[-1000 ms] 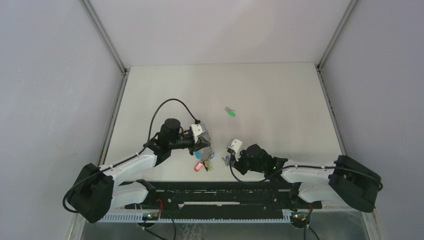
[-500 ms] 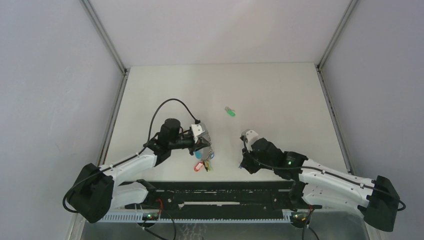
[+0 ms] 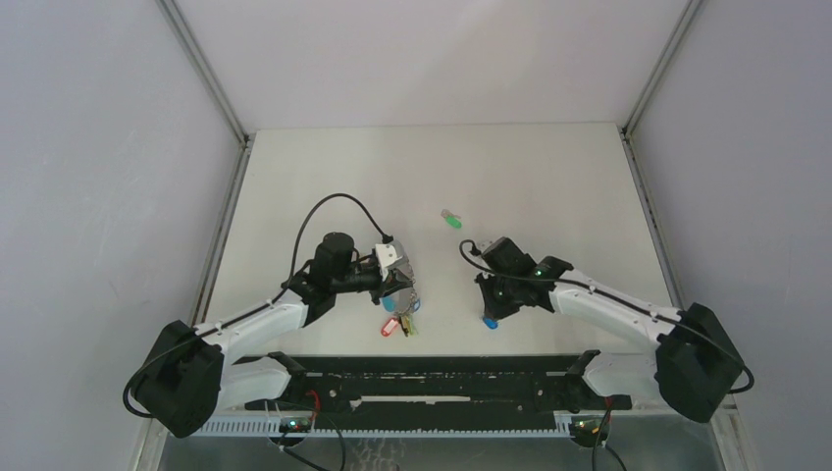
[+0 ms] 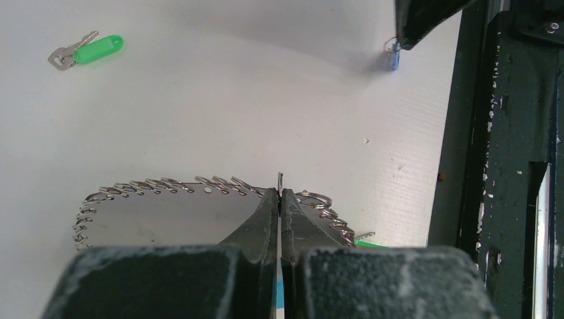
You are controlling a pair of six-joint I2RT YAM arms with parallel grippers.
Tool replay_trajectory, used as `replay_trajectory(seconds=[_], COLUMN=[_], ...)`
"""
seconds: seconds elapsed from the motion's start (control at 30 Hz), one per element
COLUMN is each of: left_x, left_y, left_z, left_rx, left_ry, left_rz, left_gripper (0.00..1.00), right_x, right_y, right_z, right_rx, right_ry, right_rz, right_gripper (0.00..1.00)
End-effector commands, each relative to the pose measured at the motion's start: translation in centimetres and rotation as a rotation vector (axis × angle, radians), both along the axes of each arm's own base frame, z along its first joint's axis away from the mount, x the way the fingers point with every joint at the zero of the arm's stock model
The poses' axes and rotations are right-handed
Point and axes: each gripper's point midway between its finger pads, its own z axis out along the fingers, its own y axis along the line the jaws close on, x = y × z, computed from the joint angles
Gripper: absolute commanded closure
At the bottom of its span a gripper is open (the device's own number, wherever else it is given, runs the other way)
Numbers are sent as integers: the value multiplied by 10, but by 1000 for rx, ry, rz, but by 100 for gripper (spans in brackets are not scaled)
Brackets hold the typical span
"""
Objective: Put the keys on the keyring
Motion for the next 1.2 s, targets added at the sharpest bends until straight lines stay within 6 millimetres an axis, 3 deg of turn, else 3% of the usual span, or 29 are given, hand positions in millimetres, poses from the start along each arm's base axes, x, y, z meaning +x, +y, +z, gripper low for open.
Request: replay_trajectory(seconds=[0.0, 0.37, 0.9, 1.17], left_x=[8, 8, 10, 10], left_y=[-8, -8, -6, -5], left_z=[27, 26, 29, 31], left_rx=[-65, -62, -67, -75], left_ry=[-69, -67, -82, -86], left_rz=[-17, -19, 4, 10], left_gripper=[100, 100, 100, 100], right_x=[33, 75, 103, 104], right_y=[11, 23, 46, 47], right_z=[5, -16, -30, -8], right_rx=[2, -45, -42, -23], right_ry=[-58, -82, -112, -187], right_rz=[46, 107, 98, 89], right_gripper=[100, 100, 100, 84])
